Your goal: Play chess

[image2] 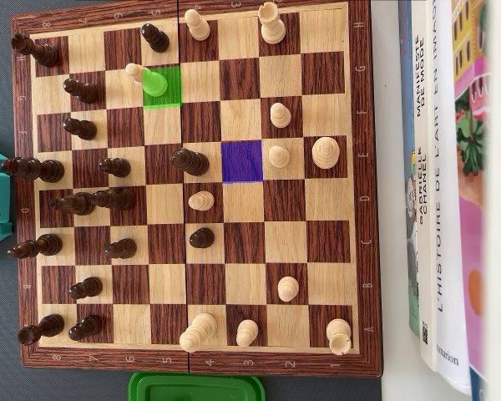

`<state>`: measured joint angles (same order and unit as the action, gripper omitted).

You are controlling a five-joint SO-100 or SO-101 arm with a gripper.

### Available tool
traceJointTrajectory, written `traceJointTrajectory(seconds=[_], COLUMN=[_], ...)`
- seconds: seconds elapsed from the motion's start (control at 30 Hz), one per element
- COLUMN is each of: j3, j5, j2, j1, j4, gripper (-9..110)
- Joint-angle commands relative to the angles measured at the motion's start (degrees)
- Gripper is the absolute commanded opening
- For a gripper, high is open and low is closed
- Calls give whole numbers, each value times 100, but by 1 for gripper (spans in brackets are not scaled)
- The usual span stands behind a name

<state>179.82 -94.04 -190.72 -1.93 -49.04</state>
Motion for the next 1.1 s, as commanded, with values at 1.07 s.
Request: traceJointTrajectory(seconds=[1.07], j3=[123], j5=[44], j2=[-97], j1=[-44], j4=[-5054], gripper=[15])
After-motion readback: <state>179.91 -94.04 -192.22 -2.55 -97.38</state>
